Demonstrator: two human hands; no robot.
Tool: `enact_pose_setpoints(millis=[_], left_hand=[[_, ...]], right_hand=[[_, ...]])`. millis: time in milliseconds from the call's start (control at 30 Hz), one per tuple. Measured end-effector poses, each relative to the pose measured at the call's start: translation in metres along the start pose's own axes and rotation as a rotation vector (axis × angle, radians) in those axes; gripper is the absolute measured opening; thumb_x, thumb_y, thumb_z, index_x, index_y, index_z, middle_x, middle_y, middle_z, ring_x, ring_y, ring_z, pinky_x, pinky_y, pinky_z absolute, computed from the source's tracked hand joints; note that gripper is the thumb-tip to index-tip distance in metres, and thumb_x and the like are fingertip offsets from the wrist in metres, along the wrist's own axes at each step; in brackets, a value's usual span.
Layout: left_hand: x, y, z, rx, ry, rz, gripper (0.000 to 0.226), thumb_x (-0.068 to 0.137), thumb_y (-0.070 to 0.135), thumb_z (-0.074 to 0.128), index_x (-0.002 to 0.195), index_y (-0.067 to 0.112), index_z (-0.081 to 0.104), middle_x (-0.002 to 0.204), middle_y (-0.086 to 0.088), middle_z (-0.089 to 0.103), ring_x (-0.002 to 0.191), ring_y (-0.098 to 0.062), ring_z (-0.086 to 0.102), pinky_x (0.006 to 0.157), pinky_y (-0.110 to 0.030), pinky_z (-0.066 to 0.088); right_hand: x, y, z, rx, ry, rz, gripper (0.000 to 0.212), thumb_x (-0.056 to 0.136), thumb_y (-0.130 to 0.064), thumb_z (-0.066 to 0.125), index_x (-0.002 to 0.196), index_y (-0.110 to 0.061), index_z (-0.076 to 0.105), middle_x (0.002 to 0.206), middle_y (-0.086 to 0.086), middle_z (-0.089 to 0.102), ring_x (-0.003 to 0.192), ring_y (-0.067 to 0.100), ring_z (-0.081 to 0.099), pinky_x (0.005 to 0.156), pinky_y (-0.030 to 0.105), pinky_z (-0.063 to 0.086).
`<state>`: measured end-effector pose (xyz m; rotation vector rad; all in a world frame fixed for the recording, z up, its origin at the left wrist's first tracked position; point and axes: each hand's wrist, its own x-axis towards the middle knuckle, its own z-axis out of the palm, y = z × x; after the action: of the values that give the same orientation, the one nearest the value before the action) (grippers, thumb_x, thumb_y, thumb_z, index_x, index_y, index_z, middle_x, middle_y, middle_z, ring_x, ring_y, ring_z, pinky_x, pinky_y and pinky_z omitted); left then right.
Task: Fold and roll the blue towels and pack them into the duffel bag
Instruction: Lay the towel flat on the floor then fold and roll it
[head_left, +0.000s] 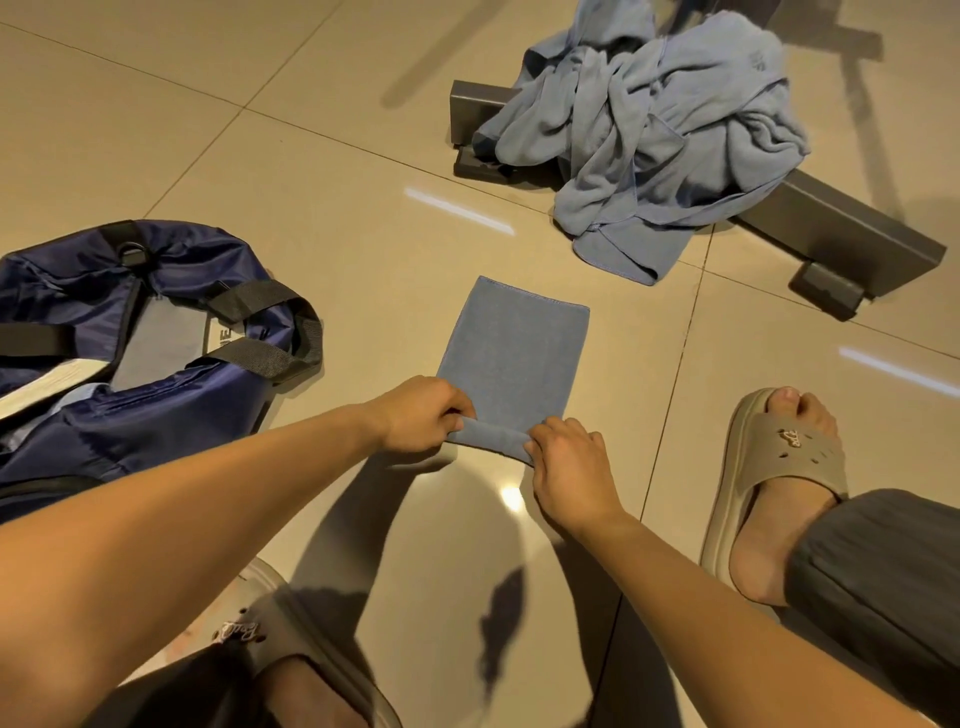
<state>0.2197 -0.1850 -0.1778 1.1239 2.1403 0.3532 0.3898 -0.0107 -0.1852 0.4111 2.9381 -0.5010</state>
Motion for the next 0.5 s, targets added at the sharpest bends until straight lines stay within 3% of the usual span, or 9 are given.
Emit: enact_pose_setpoints(millis=[133, 267, 367, 500], left_hand=[[0.000, 0.002, 0.006, -0.130, 0.183, -0.041, 0.007, 0.099, 0.019, 0.058, 0.097, 0.025, 0.060, 0.083, 0.005, 0.060, 0.076, -0.017, 0.053, 0.071, -0.033, 0.044], [-0.004, 0.005, 0.021, 0.240, 0.527, 0.046, 0.006, 0.092, 0.018, 0.065, 0.091, 0.019, 0.071, 0.093, 0.001, 0.056, 0.086, -0.022, 0.049, 0.074, -0.036, 0.036], [-0.012, 0.004, 0.040, 0.378, 0.561, 0.173, 0.010, 0.085, 0.010, 0.070, 0.094, 0.013, 0.068, 0.093, -0.003, 0.057, 0.085, -0.027, 0.050, 0.070, -0.037, 0.039], [-0.022, -0.006, 0.045, 0.398, 0.575, 0.254, 0.020, 0.100, 0.026, 0.058, 0.111, 0.013, 0.069, 0.105, -0.002, 0.063, 0.095, -0.025, 0.055, 0.079, -0.038, 0.043]], right_hand=[[0.008, -0.002, -0.001, 0.152, 0.014, 0.124, 0.006, 0.098, -0.015, 0.051, 0.095, -0.019, 0.055, 0.082, 0.000, 0.060, 0.080, 0.026, 0.053, 0.069, 0.038, 0.031], [0.008, -0.004, 0.005, 0.050, 0.097, 0.143, 0.009, 0.090, -0.010, 0.056, 0.085, -0.017, 0.060, 0.087, 0.002, 0.052, 0.080, 0.026, 0.049, 0.067, 0.037, 0.034], [0.010, -0.003, 0.009, 0.004, 0.136, 0.128, 0.013, 0.081, -0.004, 0.064, 0.080, -0.016, 0.062, 0.086, 0.003, 0.051, 0.077, 0.026, 0.050, 0.066, 0.035, 0.033], [0.012, -0.001, 0.006, -0.033, 0.134, 0.092, 0.019, 0.077, -0.003, 0.064, 0.087, -0.018, 0.059, 0.085, 0.001, 0.054, 0.078, 0.026, 0.051, 0.070, 0.037, 0.036]])
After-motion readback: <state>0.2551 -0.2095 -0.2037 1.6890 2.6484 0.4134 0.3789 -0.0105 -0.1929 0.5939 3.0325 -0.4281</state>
